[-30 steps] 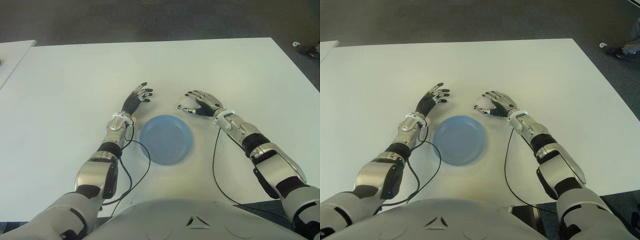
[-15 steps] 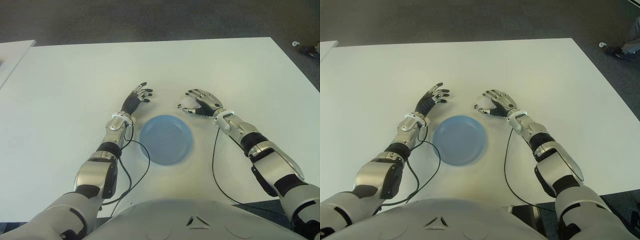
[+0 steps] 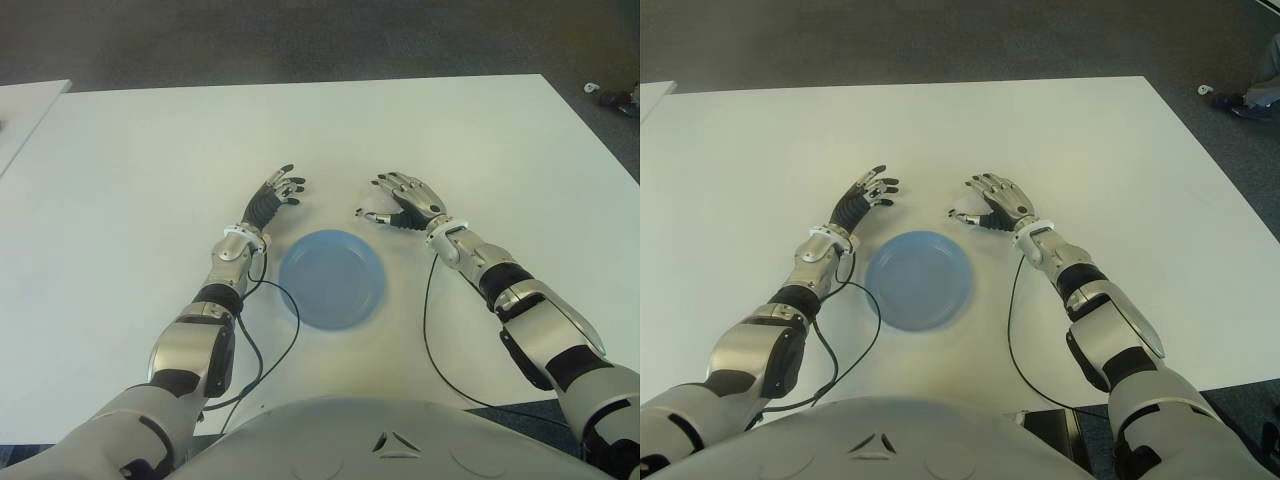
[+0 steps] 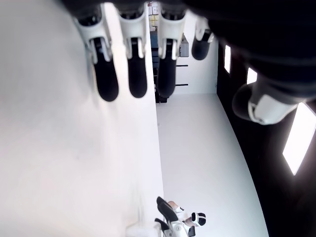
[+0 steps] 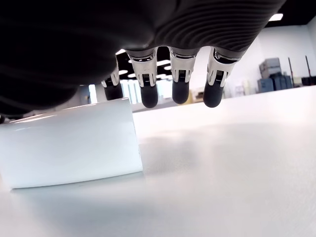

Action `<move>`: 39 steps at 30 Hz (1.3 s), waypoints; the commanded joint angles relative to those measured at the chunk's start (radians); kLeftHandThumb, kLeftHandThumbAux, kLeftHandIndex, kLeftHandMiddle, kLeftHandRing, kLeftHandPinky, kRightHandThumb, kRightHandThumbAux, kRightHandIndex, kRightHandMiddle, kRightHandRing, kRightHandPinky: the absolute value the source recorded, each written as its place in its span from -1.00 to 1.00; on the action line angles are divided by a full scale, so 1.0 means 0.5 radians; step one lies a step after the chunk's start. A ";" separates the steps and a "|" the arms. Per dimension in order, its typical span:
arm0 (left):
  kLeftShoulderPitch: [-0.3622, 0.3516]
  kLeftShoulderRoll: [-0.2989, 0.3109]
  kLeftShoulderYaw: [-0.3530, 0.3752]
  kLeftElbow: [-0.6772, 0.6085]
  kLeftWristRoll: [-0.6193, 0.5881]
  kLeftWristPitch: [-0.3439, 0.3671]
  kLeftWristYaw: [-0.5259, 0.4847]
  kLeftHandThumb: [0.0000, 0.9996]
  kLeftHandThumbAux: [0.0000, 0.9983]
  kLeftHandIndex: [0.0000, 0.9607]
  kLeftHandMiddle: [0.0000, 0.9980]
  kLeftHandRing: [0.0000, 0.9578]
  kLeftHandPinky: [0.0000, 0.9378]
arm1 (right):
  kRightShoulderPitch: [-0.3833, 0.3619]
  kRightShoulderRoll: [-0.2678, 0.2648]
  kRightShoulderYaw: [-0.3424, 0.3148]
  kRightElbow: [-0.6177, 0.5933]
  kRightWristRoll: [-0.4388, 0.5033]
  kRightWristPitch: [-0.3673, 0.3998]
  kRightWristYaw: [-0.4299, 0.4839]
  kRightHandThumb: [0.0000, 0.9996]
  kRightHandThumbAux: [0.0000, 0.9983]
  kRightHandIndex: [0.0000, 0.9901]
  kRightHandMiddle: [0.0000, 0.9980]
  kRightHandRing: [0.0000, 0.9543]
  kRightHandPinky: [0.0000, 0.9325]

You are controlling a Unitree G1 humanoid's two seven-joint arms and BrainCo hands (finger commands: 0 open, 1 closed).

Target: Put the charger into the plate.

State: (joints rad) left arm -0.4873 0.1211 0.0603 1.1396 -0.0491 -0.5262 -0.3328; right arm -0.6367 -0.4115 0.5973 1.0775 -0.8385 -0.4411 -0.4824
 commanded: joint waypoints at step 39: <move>0.104 0.005 -0.020 0.083 0.043 0.103 -0.012 -1.00 -0.14 -0.88 -0.50 -0.44 -0.40 | 0.022 -0.024 0.138 0.003 -0.095 0.084 -0.007 -0.37 -0.80 -1.00 -1.00 -1.00 -1.00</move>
State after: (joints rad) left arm -0.4875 0.1211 0.0599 1.1399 -0.0491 -0.5262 -0.3328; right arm -0.6383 -0.4157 0.6563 1.0871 -0.8791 -0.4078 -0.5129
